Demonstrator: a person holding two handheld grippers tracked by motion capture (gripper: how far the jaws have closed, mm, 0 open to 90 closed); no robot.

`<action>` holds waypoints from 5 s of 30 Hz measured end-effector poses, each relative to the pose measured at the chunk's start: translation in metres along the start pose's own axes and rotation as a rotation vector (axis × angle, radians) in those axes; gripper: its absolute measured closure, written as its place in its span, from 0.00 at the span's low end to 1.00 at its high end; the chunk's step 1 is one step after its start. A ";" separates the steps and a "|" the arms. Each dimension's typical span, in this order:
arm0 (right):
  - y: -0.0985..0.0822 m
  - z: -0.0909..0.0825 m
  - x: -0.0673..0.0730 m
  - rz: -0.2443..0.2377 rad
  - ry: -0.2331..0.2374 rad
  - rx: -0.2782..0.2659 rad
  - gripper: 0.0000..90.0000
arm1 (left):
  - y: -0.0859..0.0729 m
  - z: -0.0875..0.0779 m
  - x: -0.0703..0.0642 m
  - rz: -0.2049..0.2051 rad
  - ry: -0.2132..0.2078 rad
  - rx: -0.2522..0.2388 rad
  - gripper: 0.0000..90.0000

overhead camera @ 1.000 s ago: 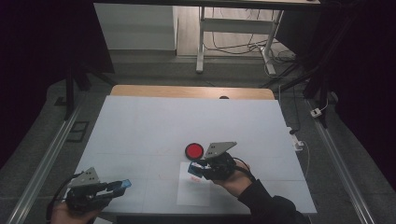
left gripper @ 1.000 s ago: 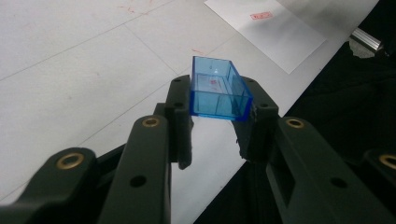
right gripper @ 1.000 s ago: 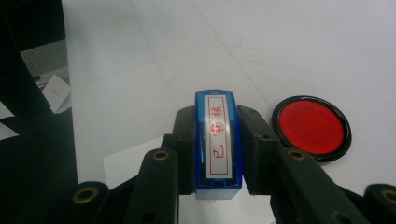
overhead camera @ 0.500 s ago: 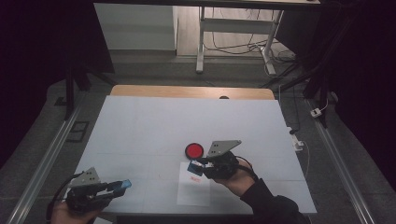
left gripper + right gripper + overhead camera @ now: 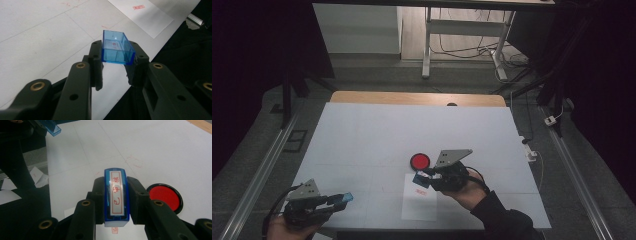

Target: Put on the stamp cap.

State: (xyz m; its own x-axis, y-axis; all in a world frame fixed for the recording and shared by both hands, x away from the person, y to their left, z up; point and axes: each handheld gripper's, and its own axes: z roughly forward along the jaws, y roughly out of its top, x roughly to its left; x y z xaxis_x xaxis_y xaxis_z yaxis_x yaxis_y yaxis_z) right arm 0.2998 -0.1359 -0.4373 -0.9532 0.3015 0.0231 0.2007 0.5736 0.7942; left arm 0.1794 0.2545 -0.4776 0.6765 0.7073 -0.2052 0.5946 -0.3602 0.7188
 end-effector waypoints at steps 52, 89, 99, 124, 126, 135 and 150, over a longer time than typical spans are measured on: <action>0.011 -0.017 0.003 -0.038 0.065 -0.040 0.77 | 0.070 0.061 -0.020 0.251 -0.254 -0.058 0.76; 0.018 -0.012 0.015 -0.103 0.211 -0.134 0.77 | 0.105 0.119 -0.028 0.399 -0.481 -0.036 0.77; 0.018 -0.009 0.017 -0.121 0.233 -0.133 0.77 | 0.106 0.122 -0.027 0.422 -0.519 -0.043 0.77; 0.017 -0.009 0.016 -0.102 0.286 -0.175 0.77 | 0.105 0.120 -0.024 0.439 -0.599 -0.107 0.77; 0.017 -0.009 0.015 -0.092 0.290 -0.185 0.77 | 0.105 0.120 -0.023 0.433 -0.609 -0.116 0.77; 0.017 -0.010 0.013 -0.076 0.305 -0.215 0.77 | 0.105 0.118 -0.023 0.424 -0.620 -0.145 0.77; 0.017 -0.010 0.015 -0.100 0.257 -0.177 0.77 | 0.103 0.121 -0.028 0.421 -0.521 -0.100 0.56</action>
State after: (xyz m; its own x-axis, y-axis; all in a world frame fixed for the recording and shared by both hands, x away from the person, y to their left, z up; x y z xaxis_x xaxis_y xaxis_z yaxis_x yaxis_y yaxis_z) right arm 0.2866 -0.1288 -0.4175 -0.9966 0.0351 0.0741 0.0820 0.4425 0.8930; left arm 0.2748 0.1242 -0.4779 0.9776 0.1247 -0.1697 0.2087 -0.4654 0.8601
